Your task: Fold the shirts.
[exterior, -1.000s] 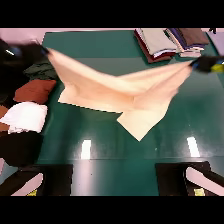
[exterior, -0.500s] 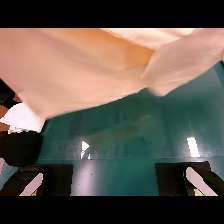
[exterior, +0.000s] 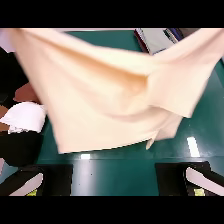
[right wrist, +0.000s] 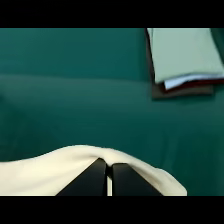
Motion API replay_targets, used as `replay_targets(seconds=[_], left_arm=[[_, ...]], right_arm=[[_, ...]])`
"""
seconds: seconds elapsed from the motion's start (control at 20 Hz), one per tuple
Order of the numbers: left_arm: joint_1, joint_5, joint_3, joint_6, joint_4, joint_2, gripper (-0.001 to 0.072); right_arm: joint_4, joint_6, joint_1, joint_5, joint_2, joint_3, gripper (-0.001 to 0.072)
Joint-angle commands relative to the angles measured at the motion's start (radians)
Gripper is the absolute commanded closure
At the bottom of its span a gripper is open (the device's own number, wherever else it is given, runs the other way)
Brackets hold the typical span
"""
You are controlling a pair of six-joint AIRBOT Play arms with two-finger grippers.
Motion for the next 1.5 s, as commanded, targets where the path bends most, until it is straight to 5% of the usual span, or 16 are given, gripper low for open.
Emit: replay_targets(seconds=[0.0,0.15,0.2,0.25,0.3,0.55,0.95,1.45], left_arm=[[0.000,0.007,-0.169,-0.011,-0.028,-0.211,0.0683],[0.000,0.024,-0.210,-0.008,-0.019,-0.392,0.0682],[0.000,0.018,-0.210,-0.016,-0.019,-0.430,0.0678],[0.000,0.014,-0.210,-0.024,-0.019,-0.449,0.0433],[0.006,0.009,-0.209,-0.027,-0.021,-0.452,0.0146],[0.078,-0.181,-0.296,-0.009,-0.026,-0.363,0.0139],[0.080,-0.072,-1.095,-0.038,-0.038,0.084,0.0138],[-0.104,0.029,-1.307,-0.039,-0.249,0.169,0.0143]], right_arm=[[-0.089,0.011,0.079,0.047,-0.184,-0.153,0.0699],[-0.102,0.010,0.105,-0.008,-0.351,-0.235,0.0698],[-0.094,0.009,0.104,-0.023,-0.399,-0.238,0.0649],[-0.095,0.009,0.097,-0.028,-0.434,-0.229,0.0444],[-0.084,0.007,0.086,-0.014,-0.466,-0.206,0.0326],[0.032,-0.105,0.026,0.054,-0.404,-0.277,0.0328],[0.034,-0.123,0.002,-0.018,-0.035,-0.725,0.0328],[0.029,-0.123,-0.002,-0.047,0.093,-0.782,0.0328]])
